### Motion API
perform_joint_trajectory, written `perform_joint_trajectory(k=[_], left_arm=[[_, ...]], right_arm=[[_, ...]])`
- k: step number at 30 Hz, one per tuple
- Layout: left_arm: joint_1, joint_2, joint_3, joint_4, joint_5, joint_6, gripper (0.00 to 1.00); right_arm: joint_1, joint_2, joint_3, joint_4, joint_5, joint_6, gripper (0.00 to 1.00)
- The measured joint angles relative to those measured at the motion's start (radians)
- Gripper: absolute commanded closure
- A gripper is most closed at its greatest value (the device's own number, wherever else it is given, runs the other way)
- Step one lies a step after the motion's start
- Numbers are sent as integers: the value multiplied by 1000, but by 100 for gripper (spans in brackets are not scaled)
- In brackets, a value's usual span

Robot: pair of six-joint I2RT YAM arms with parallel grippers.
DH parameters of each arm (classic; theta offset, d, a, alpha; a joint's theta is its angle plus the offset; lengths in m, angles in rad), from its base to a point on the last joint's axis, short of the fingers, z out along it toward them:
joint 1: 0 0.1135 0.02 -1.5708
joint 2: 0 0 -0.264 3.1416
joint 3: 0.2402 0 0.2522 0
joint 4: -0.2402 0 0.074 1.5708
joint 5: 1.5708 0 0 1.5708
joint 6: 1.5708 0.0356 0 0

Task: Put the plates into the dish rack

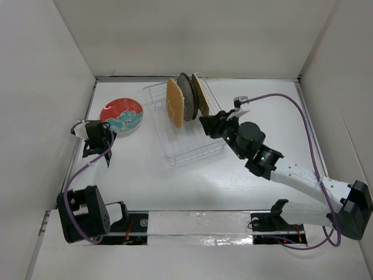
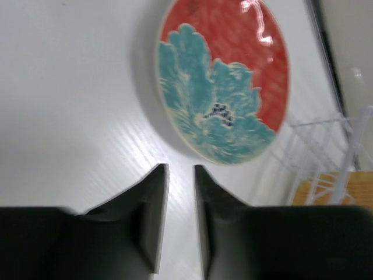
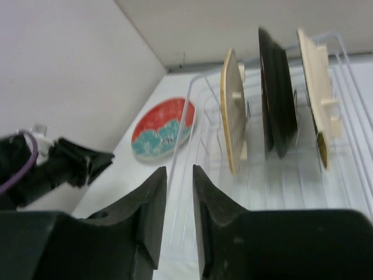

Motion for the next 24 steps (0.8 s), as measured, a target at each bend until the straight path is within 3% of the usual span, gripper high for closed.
perform_joint_trajectory(k=[2,6,8,14,24], left_arm=[[37,67,0,13,22,3,60],[72,193,0,42,71,0,44],[77,233,0,62,84,-5,42],[78,349,19,143,132,-27,41],[80,498,82,310,222,-110,54]], right_arm=[[0,-18,-45,-14,-39,13,53],[0,-35,-90,-41,-115,16,51],[0,-44,-100,-48,-141,16,50],[1,-66,-109,-47,-188,16,49],[2,-66,-138,-47,-211,15,49]])
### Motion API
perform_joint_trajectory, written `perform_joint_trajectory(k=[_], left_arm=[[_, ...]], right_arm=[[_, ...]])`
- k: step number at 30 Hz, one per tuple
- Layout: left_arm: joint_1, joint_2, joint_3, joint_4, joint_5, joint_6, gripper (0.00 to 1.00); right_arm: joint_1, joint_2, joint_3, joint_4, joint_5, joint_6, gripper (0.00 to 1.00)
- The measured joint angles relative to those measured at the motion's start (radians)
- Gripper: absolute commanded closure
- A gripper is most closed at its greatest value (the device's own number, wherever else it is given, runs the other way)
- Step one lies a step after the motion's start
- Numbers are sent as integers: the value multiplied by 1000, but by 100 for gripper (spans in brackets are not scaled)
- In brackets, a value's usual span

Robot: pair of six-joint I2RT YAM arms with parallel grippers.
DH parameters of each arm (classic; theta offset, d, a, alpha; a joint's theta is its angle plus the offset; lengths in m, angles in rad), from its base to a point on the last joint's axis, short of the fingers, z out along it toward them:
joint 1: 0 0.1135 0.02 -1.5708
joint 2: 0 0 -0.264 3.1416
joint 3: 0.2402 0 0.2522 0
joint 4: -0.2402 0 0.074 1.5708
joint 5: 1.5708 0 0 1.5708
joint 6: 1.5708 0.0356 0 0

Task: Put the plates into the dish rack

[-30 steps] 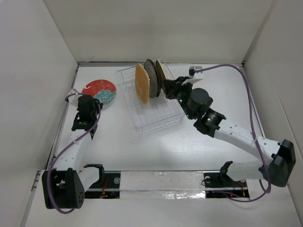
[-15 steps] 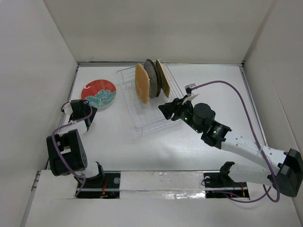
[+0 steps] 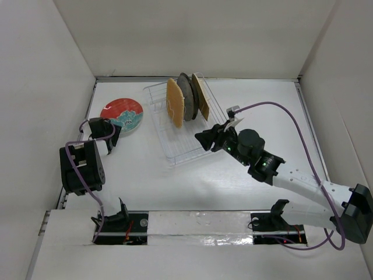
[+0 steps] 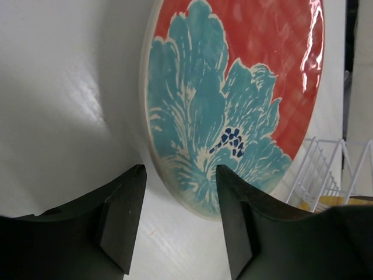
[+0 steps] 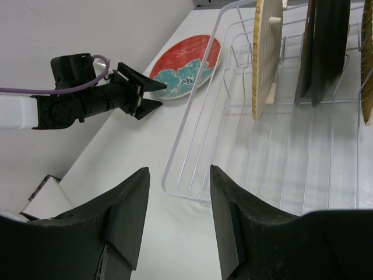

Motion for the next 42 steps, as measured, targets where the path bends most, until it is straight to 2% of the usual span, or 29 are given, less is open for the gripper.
perform_joint_trajectory(k=[5,6,8,9,12,17,20,23,28,35,42], left_arm=[[0,56,8,69,29,-51,67],[1,63,9,80,36,-59,81],[2,75,8,91,39,-64,97],[7,91,5,124,49,-100,100],[14,90,1,213,72,-138,100],[11,-19,-95,228,51,-119,100],[18,-162,-172,172,35,-95,100],[22,-291,-188,70,2,-45,100],[37,-491,-188,-100,-51,37,100],[53,-710,-124,-293,-74,135,100],[55,-816,9,-394,19,187,100]], right_arm=[[-2,1,-1,0,-4,0,49],[-5,1,-1,0,-4,0,49],[-13,3,-1,0,-10,0,49],[-18,4,-1,0,-12,0,49],[-25,13,-1,-1,-21,0,48],[-28,37,6,-12,-48,3,27],[-28,55,34,-23,-68,2,20],[-28,64,73,-27,-87,1,15],[-27,95,167,-31,-142,2,9],[-27,291,357,-23,-213,7,6],[-27,492,555,-105,-220,17,5]])
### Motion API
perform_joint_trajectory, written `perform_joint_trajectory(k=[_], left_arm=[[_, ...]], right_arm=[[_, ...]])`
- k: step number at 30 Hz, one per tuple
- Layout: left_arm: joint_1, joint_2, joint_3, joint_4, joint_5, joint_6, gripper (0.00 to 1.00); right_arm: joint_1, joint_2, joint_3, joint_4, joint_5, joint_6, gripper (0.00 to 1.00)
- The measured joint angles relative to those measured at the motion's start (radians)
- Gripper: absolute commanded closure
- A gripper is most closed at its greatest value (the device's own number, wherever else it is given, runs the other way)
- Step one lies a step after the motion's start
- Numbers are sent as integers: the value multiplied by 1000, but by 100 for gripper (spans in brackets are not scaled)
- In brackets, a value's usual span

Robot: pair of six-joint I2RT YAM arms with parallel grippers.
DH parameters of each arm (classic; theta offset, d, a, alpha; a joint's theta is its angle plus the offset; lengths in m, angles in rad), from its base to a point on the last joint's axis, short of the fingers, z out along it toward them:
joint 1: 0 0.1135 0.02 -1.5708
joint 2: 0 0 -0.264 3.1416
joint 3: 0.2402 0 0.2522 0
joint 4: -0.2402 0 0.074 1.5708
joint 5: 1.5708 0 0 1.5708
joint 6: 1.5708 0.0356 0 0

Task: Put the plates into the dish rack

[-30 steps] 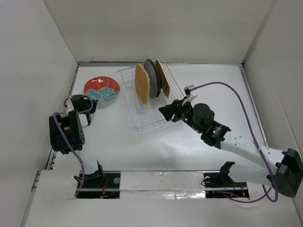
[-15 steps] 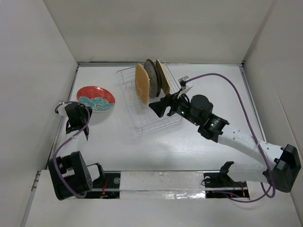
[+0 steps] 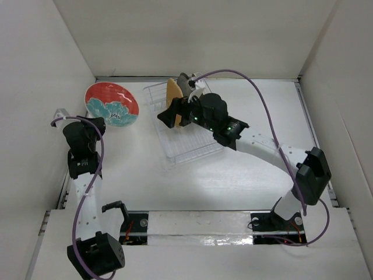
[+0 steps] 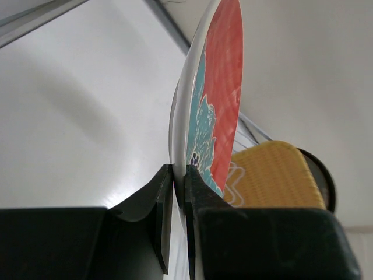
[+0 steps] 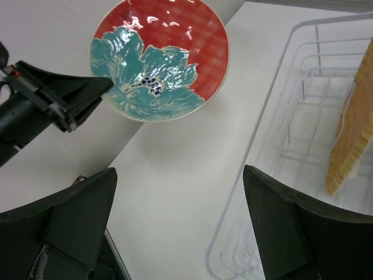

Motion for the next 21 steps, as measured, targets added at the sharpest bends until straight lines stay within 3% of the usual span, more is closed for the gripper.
perform_joint_trajectory(k=[10,17,20,21], left_arm=[[0,-84,47,-25,284,-26,100],[0,-105,47,-1,460,-100,100],[0,-108,47,42,517,-134,100],[0,-108,46,58,533,-147,100]], right_arm=[[-24,220,242,-58,-29,23,2],[-86,283,261,-98,-68,36,2],[-115,282,259,-79,-109,50,6],[-123,281,253,-57,-128,55,13]])
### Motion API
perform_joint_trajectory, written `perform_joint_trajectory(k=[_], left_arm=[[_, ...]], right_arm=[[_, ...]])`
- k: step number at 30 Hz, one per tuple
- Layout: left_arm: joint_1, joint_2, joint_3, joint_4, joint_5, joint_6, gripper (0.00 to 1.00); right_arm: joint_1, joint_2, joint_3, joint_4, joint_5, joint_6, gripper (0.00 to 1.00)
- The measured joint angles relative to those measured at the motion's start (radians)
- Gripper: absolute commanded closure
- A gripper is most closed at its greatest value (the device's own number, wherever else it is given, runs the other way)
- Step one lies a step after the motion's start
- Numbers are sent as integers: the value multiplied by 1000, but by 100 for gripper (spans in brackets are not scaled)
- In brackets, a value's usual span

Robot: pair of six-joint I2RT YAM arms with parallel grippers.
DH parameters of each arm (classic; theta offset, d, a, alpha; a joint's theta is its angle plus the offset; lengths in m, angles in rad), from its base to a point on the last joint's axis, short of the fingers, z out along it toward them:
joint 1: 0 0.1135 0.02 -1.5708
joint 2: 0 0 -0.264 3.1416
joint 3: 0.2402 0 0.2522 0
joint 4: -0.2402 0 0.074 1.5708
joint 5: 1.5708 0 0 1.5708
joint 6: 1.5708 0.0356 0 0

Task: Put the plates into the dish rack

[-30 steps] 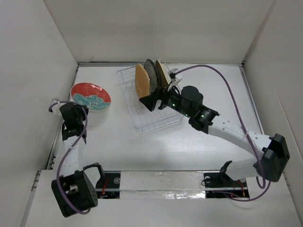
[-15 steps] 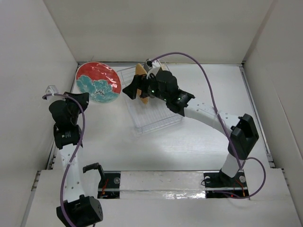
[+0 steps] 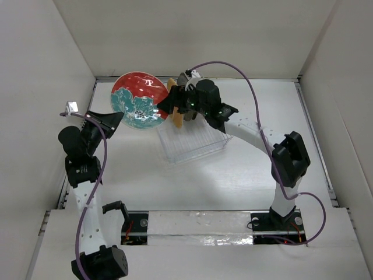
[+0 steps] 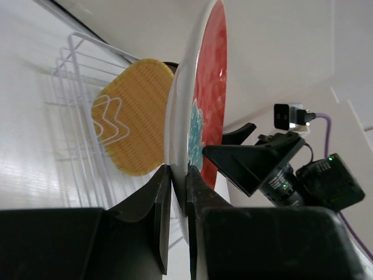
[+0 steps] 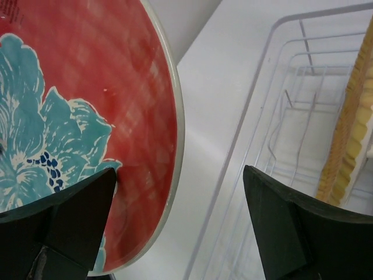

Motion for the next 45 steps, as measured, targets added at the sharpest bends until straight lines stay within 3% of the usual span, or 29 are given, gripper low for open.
perform_joint_trajectory(k=[5,8,11,12,13,14,15,18,20,23,27,32,37,42,45], left_arm=[[2,0,-35,81,63,-42,100],[3,0,-75,114,95,-70,100],[6,0,-108,130,117,-85,100],[11,0,-118,130,111,-85,100],[16,1,-126,127,103,-85,100],[18,1,-133,126,105,-80,100],[14,-2,-133,130,102,-71,85],[10,-29,-125,98,85,-22,54],[2,-48,-104,39,60,26,46],[-2,-80,-78,-41,6,112,31],[0,-128,-37,-92,-77,211,6],[-33,-167,-8,-154,-172,323,1],[-102,-169,-5,-203,-231,408,1],[-160,-174,-21,-216,-276,458,1],[-172,-172,-45,-220,-294,478,1]], right_arm=[[-22,-18,-82,150,-128,48,38],[-36,-16,-127,239,-227,94,46],[-48,-11,-163,321,-308,161,78],[-58,-9,-171,351,-332,198,97],[-69,-6,-174,382,-353,240,100],[-75,-5,-175,422,-372,249,100],[-76,-6,-179,429,-381,268,100],[-78,-16,-226,482,-388,292,100],[-79,-25,-257,470,-376,295,100],[-78,-49,-262,380,-331,256,100],[-57,-95,-187,89,-133,81,100],[-13,-83,17,-199,230,-94,100],[37,-12,236,-341,559,-240,100],[77,137,445,-401,788,-361,100],[96,238,546,-418,846,-413,100]])
